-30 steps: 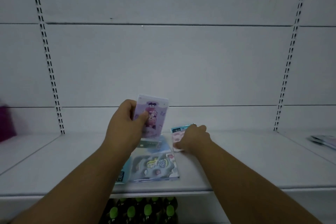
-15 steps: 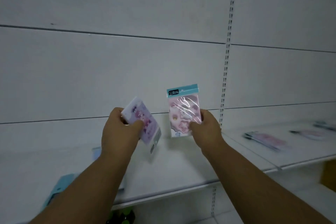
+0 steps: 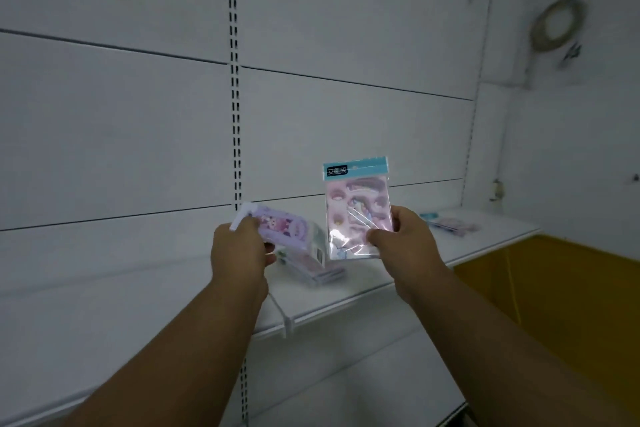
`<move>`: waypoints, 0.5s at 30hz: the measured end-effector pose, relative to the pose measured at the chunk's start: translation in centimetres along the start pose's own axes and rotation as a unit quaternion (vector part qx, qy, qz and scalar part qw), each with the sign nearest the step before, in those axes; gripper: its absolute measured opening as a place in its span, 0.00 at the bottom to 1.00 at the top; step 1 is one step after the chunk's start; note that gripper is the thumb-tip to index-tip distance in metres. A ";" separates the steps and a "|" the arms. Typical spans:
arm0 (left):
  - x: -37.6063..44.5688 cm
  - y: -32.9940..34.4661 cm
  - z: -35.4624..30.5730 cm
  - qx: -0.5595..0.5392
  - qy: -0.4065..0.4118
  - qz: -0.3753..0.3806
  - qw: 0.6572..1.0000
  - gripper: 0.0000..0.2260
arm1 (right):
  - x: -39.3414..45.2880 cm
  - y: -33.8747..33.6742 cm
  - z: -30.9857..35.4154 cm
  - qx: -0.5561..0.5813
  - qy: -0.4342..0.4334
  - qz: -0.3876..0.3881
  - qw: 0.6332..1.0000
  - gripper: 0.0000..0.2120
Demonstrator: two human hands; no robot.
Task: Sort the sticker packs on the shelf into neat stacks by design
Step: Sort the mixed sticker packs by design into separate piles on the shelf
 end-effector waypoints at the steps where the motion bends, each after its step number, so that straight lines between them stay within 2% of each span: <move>1: 0.3 1.1 0.7 0.003 -0.014 -0.015 1.000 0.07 | 1.0 -1.1 -0.6 -0.003 0.009 0.000 1.000 0.11; 5: 1.7 4.5 2.4 -0.046 -0.067 -0.020 0.996 0.07 | 4.7 -2.8 -2.3 -0.008 0.025 0.009 1.000 0.10; 10: 3.6 5.8 2.9 -0.054 -0.039 -0.021 0.998 0.30 | 8.2 -1.9 -4.3 0.008 0.026 0.021 0.999 0.10; 12: 4.3 6.1 3.7 -0.011 -0.024 -0.015 1.000 0.25 | 9.2 -1.0 -5.0 0.008 0.036 0.031 0.999 0.10; 15: 5.3 5.7 4.4 0.100 0.013 -0.062 0.993 0.16 | 10.6 0.1 -5.6 0.006 0.039 0.052 0.998 0.12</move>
Point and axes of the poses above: each hand's wrist, its own x-axis towards the middle knuckle, its own y-axis out of the palm, z = x × y, the point moved 6 cm from there along x, towards the middle knuckle, and after that the axes turned 3 degrees about x, right-handed, at the moved point
